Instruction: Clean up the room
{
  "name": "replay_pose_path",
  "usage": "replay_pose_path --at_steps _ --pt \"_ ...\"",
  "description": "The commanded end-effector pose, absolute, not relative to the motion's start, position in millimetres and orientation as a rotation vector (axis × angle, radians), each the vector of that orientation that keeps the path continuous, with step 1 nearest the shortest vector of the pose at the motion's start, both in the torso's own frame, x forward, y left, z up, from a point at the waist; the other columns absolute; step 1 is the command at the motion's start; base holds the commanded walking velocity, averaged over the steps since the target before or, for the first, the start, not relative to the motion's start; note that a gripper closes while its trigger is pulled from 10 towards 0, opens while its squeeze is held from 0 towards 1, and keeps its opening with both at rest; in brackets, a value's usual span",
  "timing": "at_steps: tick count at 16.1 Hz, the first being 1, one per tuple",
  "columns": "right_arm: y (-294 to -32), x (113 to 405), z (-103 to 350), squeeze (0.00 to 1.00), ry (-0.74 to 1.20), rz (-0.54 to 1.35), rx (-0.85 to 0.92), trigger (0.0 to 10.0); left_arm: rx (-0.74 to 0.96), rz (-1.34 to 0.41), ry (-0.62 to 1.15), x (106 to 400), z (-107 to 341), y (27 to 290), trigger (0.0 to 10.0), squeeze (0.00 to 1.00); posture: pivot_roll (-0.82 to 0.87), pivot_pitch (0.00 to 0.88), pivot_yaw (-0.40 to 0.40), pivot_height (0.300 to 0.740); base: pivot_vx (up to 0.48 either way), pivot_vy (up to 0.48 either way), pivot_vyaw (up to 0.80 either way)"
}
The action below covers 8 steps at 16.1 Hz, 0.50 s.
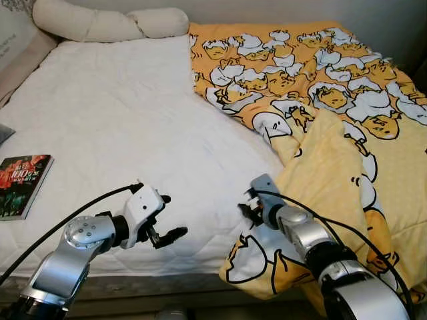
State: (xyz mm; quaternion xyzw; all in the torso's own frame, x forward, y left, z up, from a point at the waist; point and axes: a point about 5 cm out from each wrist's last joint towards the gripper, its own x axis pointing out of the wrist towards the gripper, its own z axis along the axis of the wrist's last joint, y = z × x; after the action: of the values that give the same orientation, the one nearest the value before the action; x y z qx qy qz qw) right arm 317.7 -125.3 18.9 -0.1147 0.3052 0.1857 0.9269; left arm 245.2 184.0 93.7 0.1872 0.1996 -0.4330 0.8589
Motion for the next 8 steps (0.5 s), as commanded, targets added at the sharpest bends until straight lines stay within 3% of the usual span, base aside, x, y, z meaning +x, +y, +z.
replay_pose_path --at_steps 1,2,3,8 --pt "-130.3 330.7 31.1 1.0 0.565 0.238 -0.228 10.0 0.42 -0.918 0.415 245.5 96.9 183.6 10.0 0.0 0.24 0.0 0.044 0.74 0.0 0.0 0.0" --pt "-134.8 334.4 33.3 0.55 0.557 0.118 -0.215 10.0 0.42 -0.918 0.419 245.8 95.4 183.4 10.0 0.0 0.24 0.0 0.044 0.74 0.0 0.0 0.0" --pt "-136.5 335.3 33.8 0.0 0.556 0.068 -0.202 10.0 0.419 -0.918 0.422 246.3 93.3 183.1 10.0 0.0 0.24 0.0 0.043 0.74 0.0 0.0 0.0" --pt "-135.2 327.3 21.8 0.0 0.641 -0.028 -0.154 10.0 0.41 -0.915 0.45 246.1 75.6 178.8 10.0 0.0 0.25 0.0 0.042 0.74 0.0 0.0 0.0"
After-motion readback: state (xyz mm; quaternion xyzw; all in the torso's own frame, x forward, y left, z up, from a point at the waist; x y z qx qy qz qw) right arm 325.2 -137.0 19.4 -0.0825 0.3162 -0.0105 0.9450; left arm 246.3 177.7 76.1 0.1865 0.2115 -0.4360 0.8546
